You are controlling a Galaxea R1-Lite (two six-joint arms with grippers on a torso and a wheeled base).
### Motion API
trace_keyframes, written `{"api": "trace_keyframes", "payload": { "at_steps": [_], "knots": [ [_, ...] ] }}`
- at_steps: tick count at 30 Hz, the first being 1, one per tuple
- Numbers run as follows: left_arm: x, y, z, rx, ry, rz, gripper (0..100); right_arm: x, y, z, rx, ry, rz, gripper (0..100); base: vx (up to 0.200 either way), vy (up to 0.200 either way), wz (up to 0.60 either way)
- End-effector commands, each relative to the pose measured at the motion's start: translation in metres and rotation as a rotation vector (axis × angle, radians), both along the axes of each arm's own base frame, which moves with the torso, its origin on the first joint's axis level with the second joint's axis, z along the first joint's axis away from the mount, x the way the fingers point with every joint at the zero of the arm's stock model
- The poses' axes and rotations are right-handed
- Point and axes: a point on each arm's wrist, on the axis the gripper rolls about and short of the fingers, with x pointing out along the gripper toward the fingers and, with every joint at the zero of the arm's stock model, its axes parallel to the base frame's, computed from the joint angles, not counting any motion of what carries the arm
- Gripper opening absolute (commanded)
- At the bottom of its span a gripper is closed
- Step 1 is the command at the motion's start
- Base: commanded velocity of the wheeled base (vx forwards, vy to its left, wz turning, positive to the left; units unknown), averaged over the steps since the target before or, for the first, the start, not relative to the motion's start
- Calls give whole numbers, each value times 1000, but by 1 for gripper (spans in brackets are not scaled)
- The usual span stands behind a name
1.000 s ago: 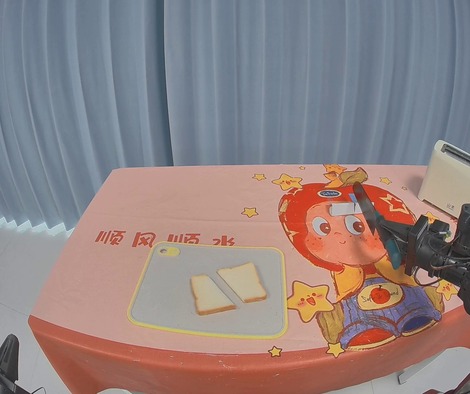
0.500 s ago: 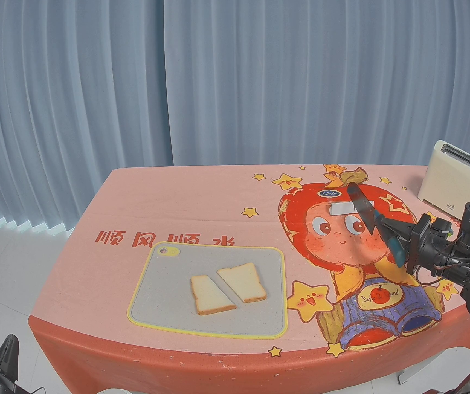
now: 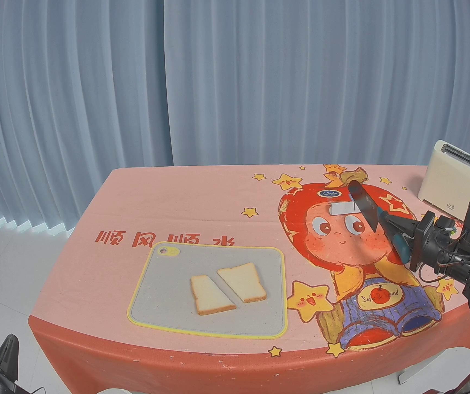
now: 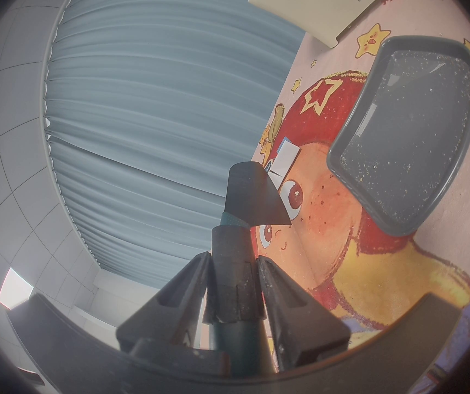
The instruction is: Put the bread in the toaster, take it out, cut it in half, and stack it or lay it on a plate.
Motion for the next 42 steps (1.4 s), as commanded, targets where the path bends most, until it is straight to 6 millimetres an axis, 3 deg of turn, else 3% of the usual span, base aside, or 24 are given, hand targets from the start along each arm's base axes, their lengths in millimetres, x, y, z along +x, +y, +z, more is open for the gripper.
{"api": "trace_keyframes", "payload": {
  "at_steps": [1,42],
  "knots": [
    [0,0,-5,0,4,-1,0,0,-2,1,0,-2,-8,0,0,0,0],
    [0,0,-5,-1,5,1,0,4,-5,-8,0,31,-6,0,0,0,0]
  ]
}}
